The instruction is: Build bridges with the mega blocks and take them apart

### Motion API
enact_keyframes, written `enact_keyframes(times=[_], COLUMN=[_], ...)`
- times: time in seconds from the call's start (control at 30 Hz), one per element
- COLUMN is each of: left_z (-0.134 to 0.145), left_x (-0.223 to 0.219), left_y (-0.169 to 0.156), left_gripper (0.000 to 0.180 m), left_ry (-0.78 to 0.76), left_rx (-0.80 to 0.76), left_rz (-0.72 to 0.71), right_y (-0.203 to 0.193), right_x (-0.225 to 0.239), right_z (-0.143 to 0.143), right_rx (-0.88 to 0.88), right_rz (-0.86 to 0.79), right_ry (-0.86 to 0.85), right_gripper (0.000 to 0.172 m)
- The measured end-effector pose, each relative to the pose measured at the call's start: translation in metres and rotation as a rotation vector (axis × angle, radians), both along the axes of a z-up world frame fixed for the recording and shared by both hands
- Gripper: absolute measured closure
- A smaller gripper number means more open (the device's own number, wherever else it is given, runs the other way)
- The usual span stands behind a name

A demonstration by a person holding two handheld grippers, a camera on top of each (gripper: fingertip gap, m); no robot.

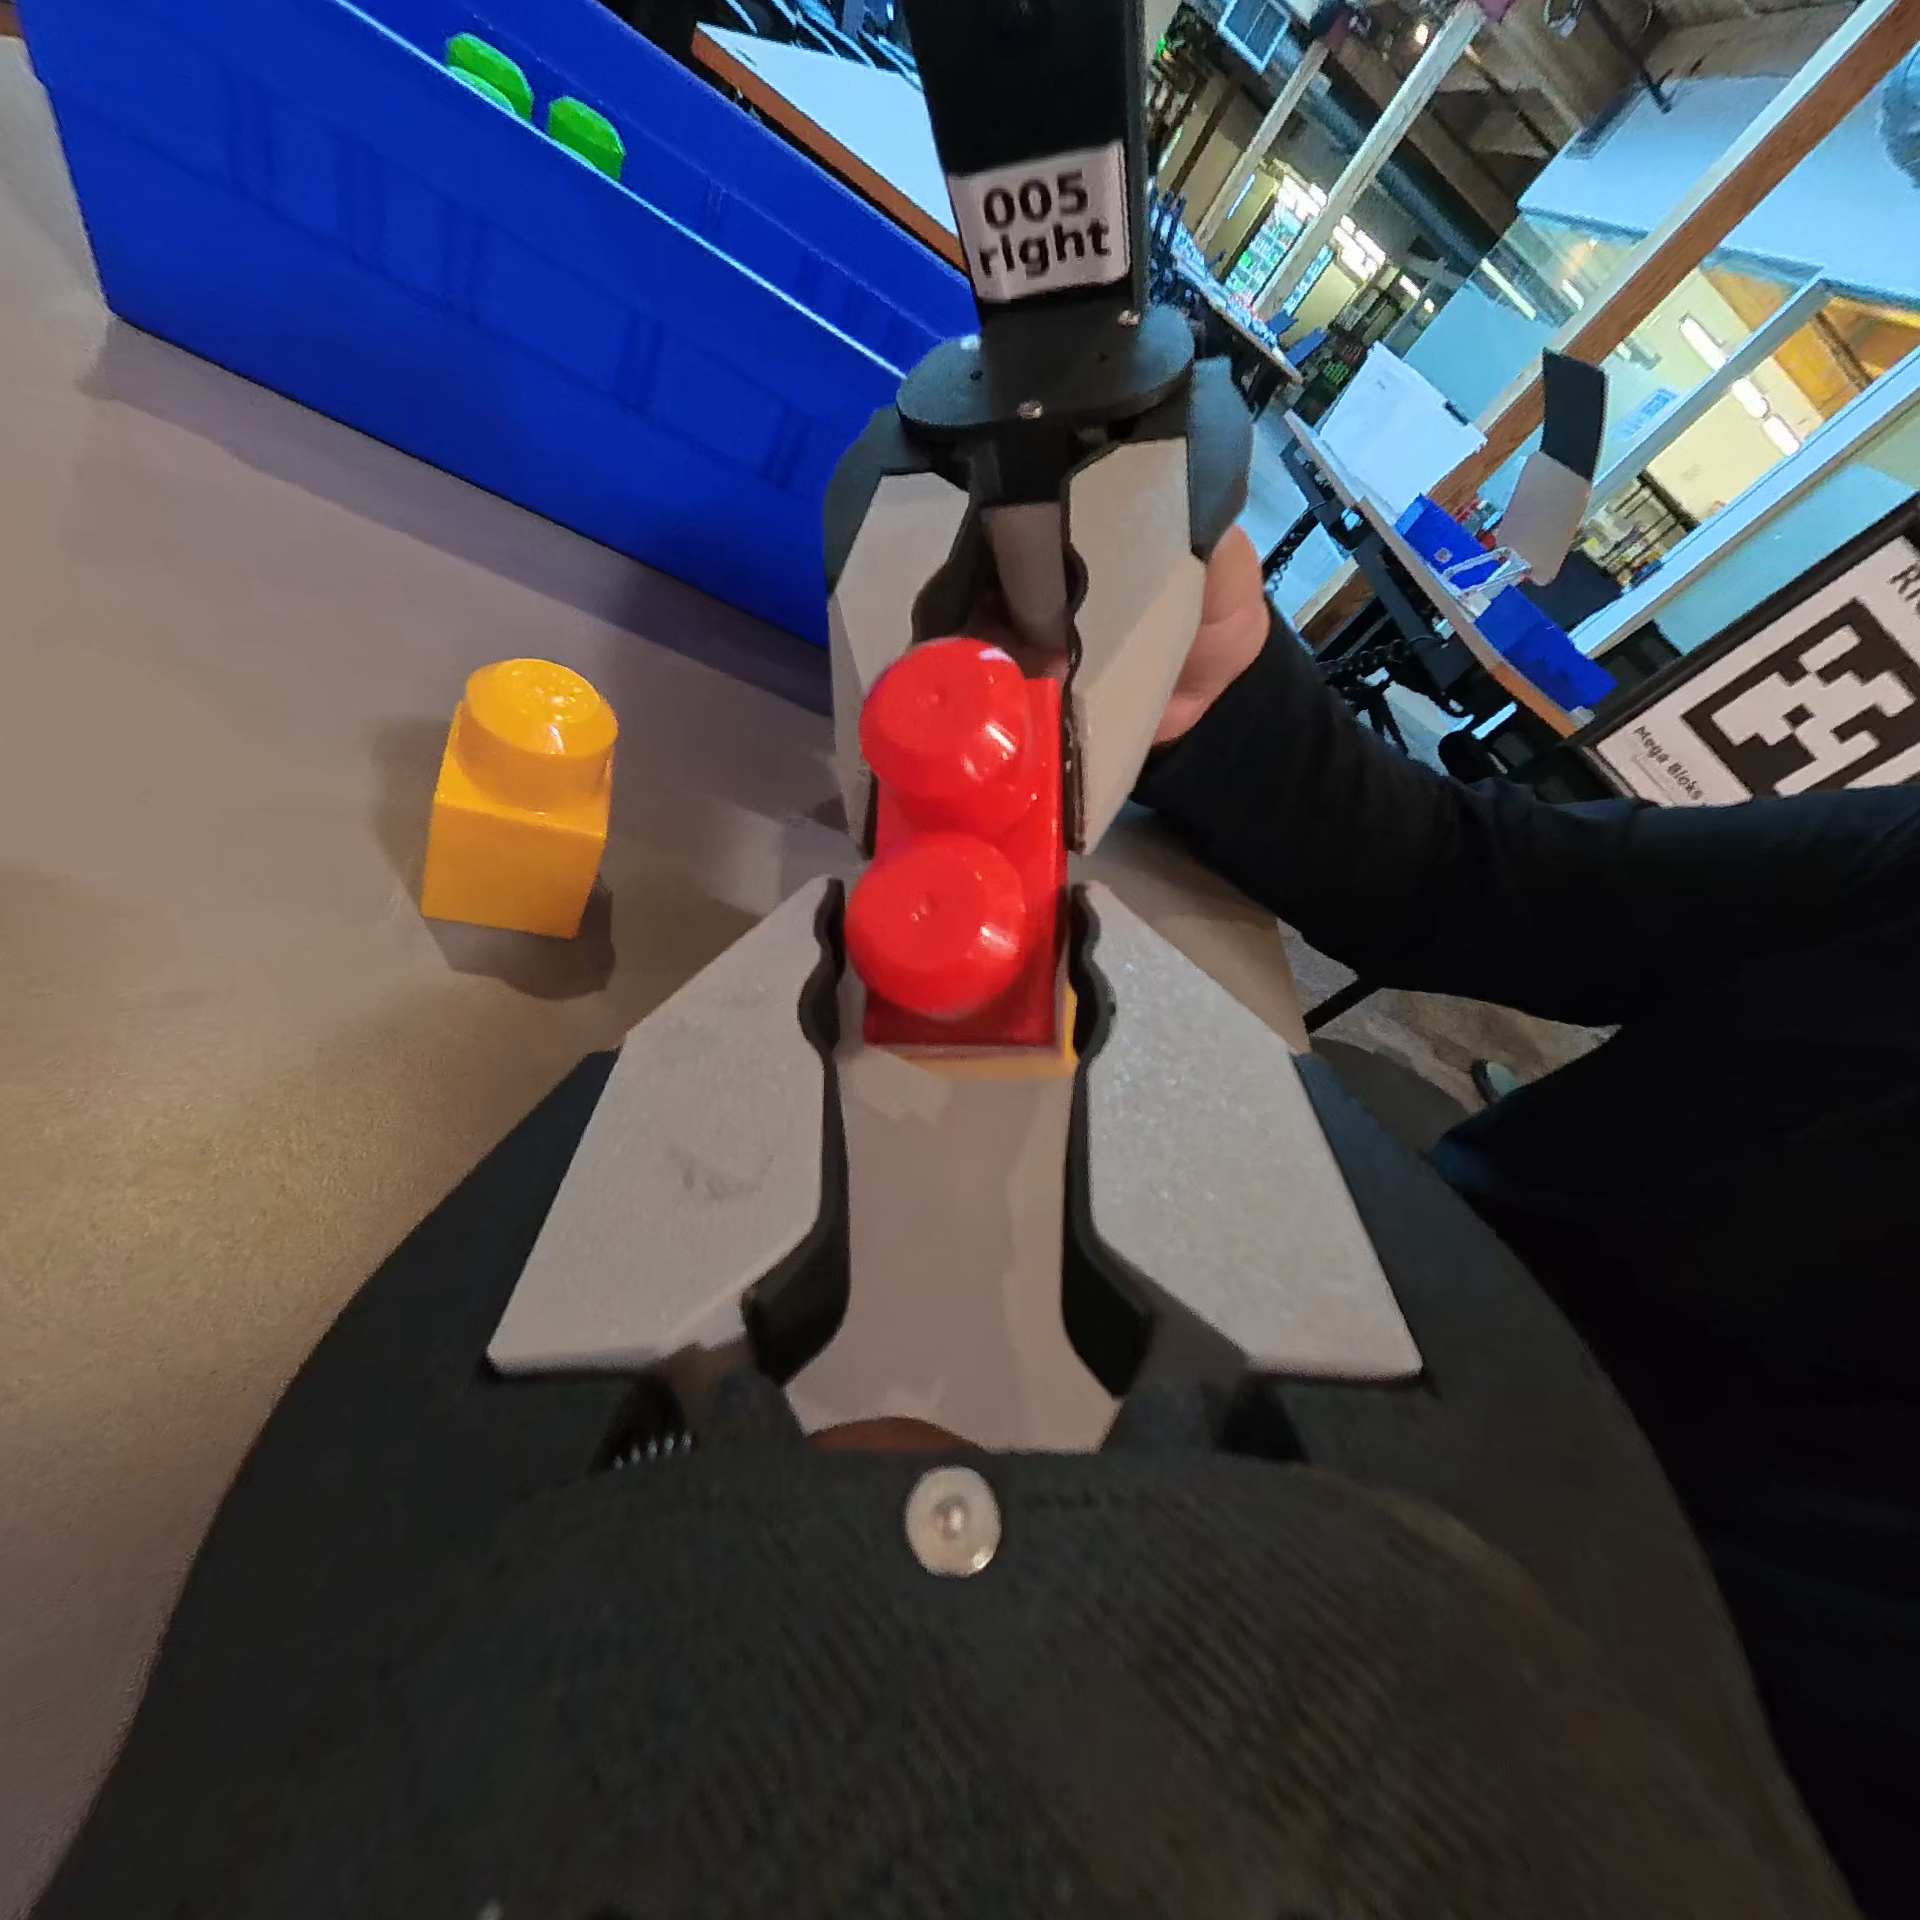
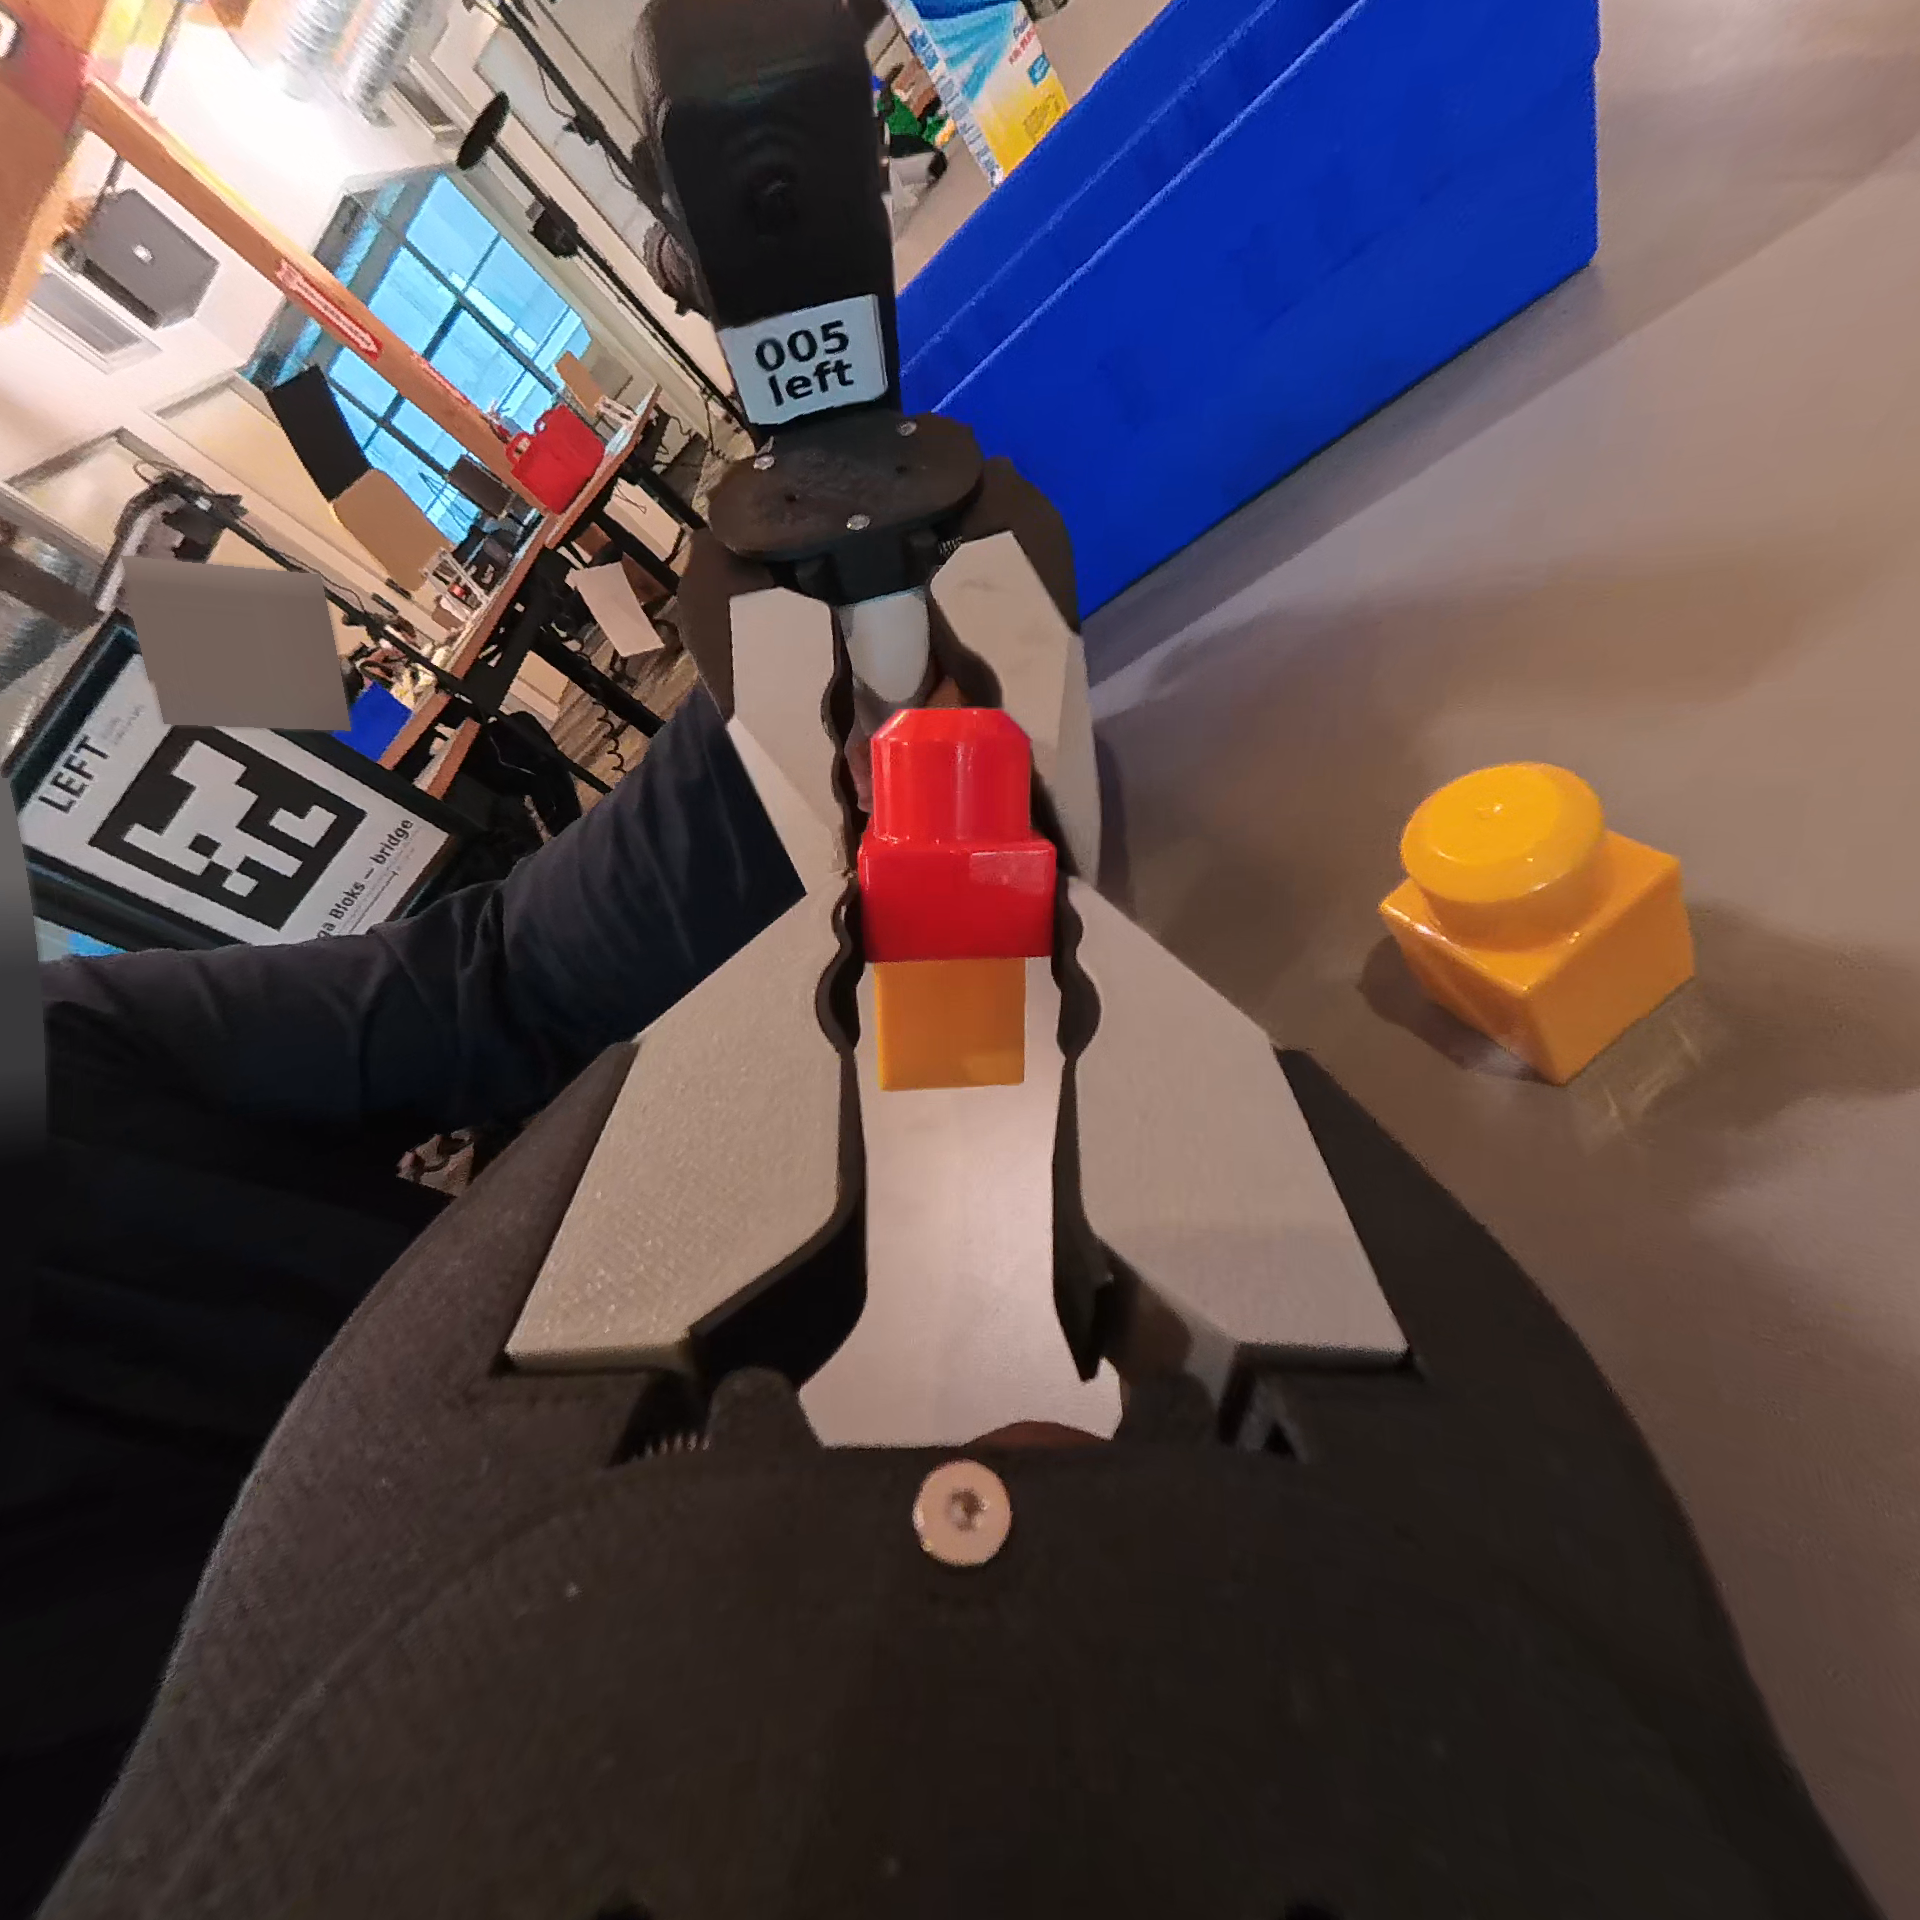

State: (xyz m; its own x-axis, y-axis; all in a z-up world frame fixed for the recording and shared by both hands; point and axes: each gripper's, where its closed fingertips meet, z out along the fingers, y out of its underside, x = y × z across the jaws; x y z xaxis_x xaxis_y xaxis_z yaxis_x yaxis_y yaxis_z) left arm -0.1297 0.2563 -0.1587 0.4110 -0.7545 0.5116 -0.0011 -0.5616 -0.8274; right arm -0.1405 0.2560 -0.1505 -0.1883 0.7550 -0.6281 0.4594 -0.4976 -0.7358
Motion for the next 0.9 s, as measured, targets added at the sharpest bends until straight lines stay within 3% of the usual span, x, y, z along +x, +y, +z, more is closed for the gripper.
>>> enact_keyframes(times=[0.9], left_z=[-0.0062], left_x=[0.0031], left_y=[-0.0085], left_gripper=[0.145], left_ry=[-0.011], left_rx=[-0.066], left_rz=[-0.054], right_y=[-0.0018], right_x=[-0.0056], right_z=[0.0011], right_rx=[0.029], right_rz=[-0.020], right_ry=[0.015], right_gripper=[0.139])
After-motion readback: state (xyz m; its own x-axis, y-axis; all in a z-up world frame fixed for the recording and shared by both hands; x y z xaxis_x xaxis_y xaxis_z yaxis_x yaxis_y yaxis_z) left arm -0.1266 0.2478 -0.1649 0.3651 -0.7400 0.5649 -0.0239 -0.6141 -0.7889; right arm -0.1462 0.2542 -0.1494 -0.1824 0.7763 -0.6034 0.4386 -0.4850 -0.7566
